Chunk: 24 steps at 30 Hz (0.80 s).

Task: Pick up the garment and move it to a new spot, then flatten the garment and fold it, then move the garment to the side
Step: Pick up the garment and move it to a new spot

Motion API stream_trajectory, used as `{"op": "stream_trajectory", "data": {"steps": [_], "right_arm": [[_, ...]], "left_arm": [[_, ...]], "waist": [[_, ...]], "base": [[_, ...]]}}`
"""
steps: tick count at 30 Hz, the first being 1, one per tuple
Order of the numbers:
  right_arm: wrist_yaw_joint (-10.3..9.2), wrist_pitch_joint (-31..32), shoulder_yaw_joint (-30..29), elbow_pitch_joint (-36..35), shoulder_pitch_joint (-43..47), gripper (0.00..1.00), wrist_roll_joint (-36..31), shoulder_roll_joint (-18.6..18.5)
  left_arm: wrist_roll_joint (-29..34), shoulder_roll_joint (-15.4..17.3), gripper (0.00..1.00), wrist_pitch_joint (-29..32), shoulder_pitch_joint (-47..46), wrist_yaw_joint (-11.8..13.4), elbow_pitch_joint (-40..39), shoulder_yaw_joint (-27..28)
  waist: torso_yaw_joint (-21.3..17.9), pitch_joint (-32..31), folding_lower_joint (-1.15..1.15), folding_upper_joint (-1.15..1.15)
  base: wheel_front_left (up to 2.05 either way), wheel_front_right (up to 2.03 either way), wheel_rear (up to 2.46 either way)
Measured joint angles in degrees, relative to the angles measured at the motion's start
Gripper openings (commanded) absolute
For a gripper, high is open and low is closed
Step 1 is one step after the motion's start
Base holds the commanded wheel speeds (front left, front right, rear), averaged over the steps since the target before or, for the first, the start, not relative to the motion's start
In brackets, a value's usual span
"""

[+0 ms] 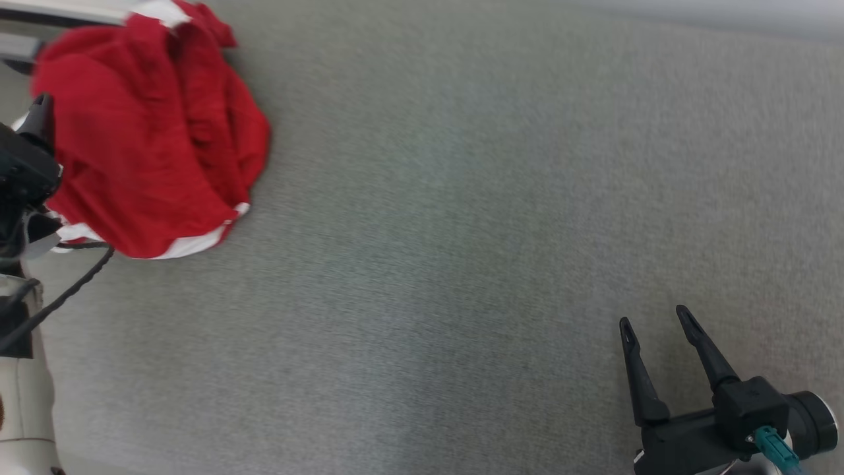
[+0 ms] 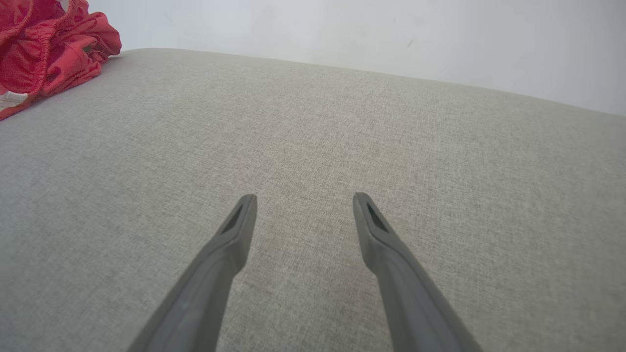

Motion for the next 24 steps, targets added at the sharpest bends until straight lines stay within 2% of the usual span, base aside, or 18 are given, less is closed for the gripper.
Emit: {"op": "stream_trajectory", "data": {"steps": [9, 14, 15, 16, 17, 18, 19, 24], "right_arm": [[0.00, -1.58, 0.24, 0.55, -1.40, 1.00, 0.35, 0.92], [0.01, -2.50, 0.82, 1.16, -2.34, 1.00, 0.43, 1.37], [0.02, -2.54, 0.99, 1.32, -2.49, 1.00, 0.44, 1.44], [0.02, -2.67, 1.07, 1.48, -2.66, 1.00, 0.45, 1.51], [0.02, -2.82, 1.16, 1.64, -2.81, 1.00, 0.53, 1.56], [0.03, -2.94, 1.26, 1.80, -2.96, 1.00, 0.54, 1.60], [0.11, -3.04, 1.26, 1.98, -3.02, 1.00, 0.60, 1.67], [0.11, -3.59, 0.75, 3.30, -3.18, 1.00, 0.90, 1.78]], "left_arm": [[-0.03, 1.62, 1.00, 8.94, 0.04, 4.44, -1.75, -0.46], [-1.16, 1.41, 1.00, 11.36, 1.09, 5.22, -4.07, -0.45], [-1.15, 1.38, 0.97, 12.07, 1.58, 5.44, -4.35, -0.64], [-0.99, 1.41, 0.78, 12.43, 2.12, 5.77, -4.70, -0.91], [-0.60, 1.60, 0.44, 12.83, 2.61, 6.04, -5.00, -1.27], [0.30, 1.90, 0.26, 13.29, 3.12, 6.50, -5.28, -1.79], [0.98, 2.29, 0.00, 13.48, 3.66, 6.80, -5.72, -2.25], [2.15, 3.81, 0.00, 15.72, 5.34, 7.40, -8.56, -3.57]], "waist": [[-4.02, 6.12, 0.00, 0.00], [-5.50, 7.45, -0.01, -0.01], [-5.73, 7.56, -0.01, -0.01], [-5.92, 7.63, -0.01, -0.01], [-6.10, 7.67, -0.01, -0.01], [-6.25, 7.68, -0.01, -0.01], [-6.37, 7.61, -0.01, -0.01], [-6.64, 6.60, -0.02, -0.01]], "base": [[0.00, 0.00, 0.00], [0.00, 0.00, 0.00], [0.00, 0.00, 0.00], [0.00, 0.00, 0.00], [0.00, 0.00, 0.00], [0.00, 0.00, 0.00], [0.00, 0.00, 0.00], [0.00, 0.00, 0.00]]}}
